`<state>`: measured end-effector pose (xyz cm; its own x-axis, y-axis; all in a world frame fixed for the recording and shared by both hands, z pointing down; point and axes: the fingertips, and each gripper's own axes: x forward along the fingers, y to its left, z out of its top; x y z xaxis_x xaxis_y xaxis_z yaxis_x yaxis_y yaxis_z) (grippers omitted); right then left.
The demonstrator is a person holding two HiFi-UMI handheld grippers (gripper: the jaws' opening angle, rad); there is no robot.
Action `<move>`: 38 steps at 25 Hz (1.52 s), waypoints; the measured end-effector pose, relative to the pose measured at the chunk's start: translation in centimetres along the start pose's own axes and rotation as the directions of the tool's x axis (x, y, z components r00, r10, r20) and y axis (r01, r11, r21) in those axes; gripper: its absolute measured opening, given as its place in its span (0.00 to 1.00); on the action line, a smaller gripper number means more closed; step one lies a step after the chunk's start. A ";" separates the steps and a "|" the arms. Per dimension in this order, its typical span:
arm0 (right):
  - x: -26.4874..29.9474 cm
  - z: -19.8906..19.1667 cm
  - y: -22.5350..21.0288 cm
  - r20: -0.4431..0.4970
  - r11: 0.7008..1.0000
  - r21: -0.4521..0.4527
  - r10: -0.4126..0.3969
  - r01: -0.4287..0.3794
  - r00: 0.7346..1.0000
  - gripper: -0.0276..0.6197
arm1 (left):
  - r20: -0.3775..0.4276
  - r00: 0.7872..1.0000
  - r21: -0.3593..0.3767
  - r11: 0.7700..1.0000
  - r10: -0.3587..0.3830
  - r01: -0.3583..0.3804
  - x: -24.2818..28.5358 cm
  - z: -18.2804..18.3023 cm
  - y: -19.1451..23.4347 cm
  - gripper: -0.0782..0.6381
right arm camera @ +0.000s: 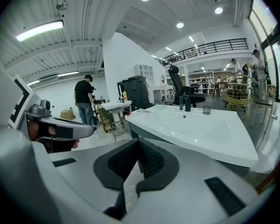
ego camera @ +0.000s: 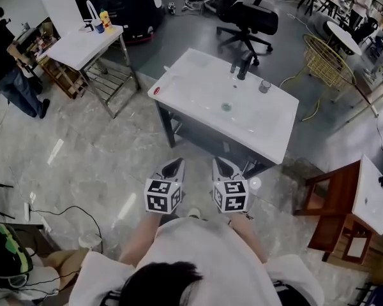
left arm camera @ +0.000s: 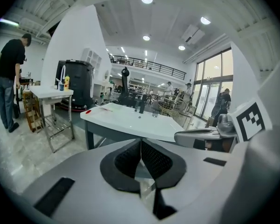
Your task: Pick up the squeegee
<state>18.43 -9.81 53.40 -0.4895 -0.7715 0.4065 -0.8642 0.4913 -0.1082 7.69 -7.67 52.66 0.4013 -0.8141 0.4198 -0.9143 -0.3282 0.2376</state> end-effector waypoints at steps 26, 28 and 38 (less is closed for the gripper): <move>1.9 0.2 -0.6 -0.027 1.000 0.006 0.023 -0.023 0.999 0.08 | -0.023 0.998 -0.051 0.997 -0.053 0.052 2.9 0.3 -0.1 0.15; 2.6 0.9 -0.6 -0.015 1.000 0.009 0.022 -0.022 1.000 0.08 | -0.014 0.999 -0.042 0.998 -0.037 0.036 3.2 0.9 0.7 0.15; 6.1 3.8 1.5 0.039 0.991 0.012 0.134 -0.134 0.990 0.08 | 0.016 1.000 -0.112 0.993 -0.022 0.024 5.2 2.6 3.5 0.15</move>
<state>13.70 -15.31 52.29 -0.6049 -0.7139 0.3529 -0.7919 0.5856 -0.1728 6.44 -14.34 53.39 0.4206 -0.8142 0.4002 -0.8924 -0.2920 0.3440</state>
